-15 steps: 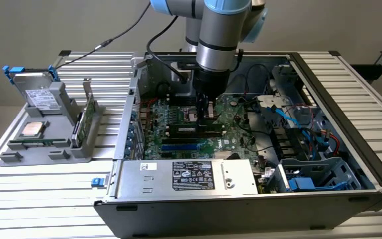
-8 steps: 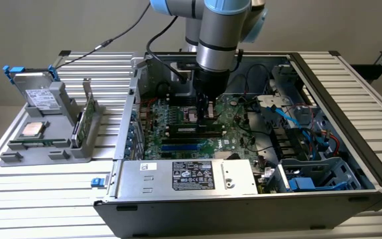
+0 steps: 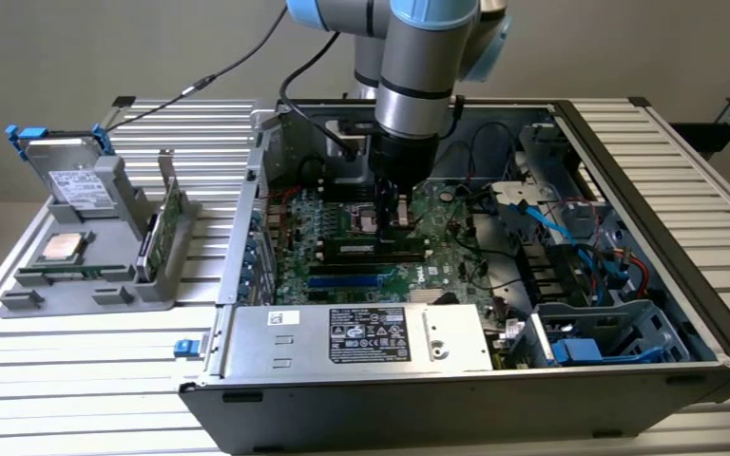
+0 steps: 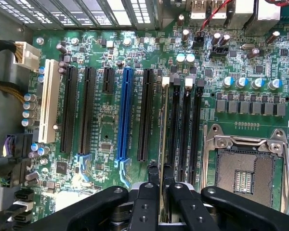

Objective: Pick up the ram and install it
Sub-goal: 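Insert the ram into the slot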

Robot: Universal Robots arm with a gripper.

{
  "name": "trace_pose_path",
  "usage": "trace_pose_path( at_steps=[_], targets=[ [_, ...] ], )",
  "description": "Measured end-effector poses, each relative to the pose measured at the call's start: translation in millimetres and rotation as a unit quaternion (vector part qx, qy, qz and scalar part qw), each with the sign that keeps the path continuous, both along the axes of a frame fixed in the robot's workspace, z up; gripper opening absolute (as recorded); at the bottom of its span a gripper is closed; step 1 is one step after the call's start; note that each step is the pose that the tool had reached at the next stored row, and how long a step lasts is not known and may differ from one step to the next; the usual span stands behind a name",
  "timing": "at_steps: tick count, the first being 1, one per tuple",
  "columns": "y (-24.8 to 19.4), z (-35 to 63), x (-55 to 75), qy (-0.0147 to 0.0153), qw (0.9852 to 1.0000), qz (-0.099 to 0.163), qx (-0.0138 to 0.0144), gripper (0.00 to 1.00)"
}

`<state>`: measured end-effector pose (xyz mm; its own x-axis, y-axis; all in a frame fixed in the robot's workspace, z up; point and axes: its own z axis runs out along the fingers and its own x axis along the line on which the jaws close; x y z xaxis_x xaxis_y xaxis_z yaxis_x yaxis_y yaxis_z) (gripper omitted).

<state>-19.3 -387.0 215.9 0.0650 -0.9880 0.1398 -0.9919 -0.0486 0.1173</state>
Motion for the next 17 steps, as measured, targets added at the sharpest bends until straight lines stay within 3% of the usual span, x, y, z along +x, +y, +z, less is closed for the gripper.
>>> trace_pose_path(
  at_steps=[17],
  targets=[
    [0.1, -1.0, 0.1, 0.0000, 1.0000, -0.004, -0.0003, 0.14]
  ],
)
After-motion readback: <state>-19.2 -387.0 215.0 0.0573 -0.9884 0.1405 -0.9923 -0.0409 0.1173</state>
